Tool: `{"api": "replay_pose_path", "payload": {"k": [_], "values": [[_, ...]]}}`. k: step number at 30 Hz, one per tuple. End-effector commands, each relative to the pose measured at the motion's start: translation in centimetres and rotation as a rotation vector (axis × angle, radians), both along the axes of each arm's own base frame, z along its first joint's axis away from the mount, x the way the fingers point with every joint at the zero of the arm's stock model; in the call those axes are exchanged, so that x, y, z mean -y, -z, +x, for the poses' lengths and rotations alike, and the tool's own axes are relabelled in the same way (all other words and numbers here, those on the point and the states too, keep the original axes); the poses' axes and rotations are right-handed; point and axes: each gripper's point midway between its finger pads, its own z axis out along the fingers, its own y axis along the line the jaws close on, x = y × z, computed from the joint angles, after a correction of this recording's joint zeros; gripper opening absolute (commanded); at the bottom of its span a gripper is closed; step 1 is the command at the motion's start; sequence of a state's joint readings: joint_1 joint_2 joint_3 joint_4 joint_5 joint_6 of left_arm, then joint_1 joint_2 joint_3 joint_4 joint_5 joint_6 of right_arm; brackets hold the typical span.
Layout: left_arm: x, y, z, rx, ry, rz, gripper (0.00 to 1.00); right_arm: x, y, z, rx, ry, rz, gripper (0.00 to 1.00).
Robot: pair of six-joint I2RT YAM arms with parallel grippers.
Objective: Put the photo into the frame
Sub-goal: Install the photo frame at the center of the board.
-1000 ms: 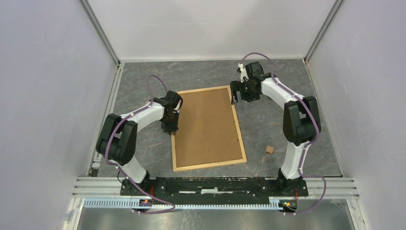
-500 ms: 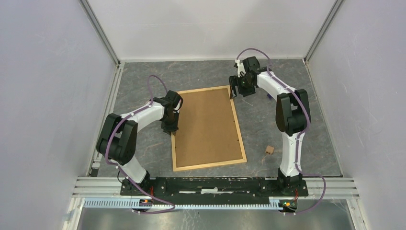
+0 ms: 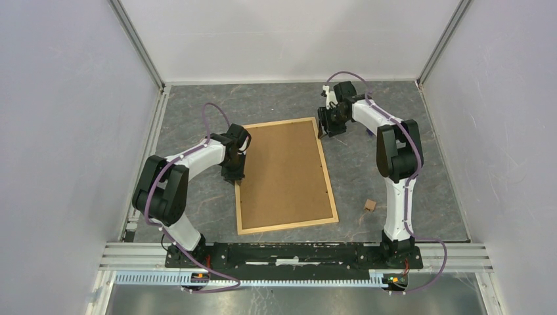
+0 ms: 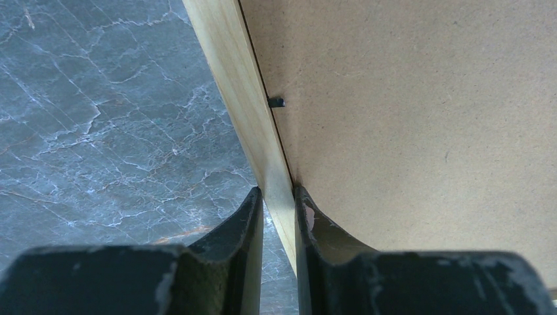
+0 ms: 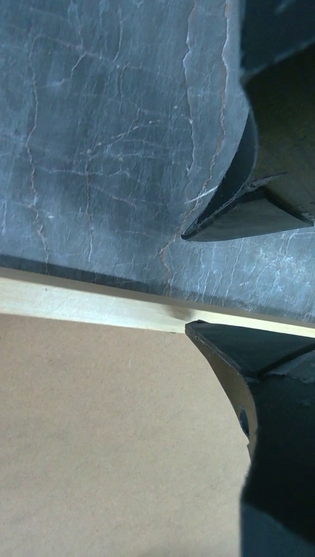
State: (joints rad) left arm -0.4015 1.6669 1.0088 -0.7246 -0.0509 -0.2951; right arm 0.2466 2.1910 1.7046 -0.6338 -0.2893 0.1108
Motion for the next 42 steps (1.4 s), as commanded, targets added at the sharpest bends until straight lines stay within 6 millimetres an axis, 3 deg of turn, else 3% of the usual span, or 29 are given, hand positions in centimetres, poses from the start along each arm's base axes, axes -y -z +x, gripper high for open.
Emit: {"api": "replay_pose_path", "payload": {"k": [1,16,25,33,42], "values": [[0.0,0.5,-1.1,-0.046,0.058,0.014,0.02,-1.2,-0.5,0.5,0.023,-0.011,0.062,0.54],[0.0,0.3,-1.1,-0.037,0.058,0.009,0.02,0.2,3.2,0.0,-0.037,0.044,-0.014,0.41],[0.0,0.2,-1.1,-0.035,0.058,0.008,0.02,-1.1,4.0,-1.4,-0.078,0.033,-0.021,0.44],[0.0,0.1,-1.1,-0.03,0.06,0.006,0.02,-0.9,5.3,-2.2,-0.107,0.043,-0.053,0.45],[0.1,0.1,-1.1,-0.028,0.062,0.004,0.02,1.8,6.3,-1.6,-0.109,0.132,-0.214,0.45]]}}
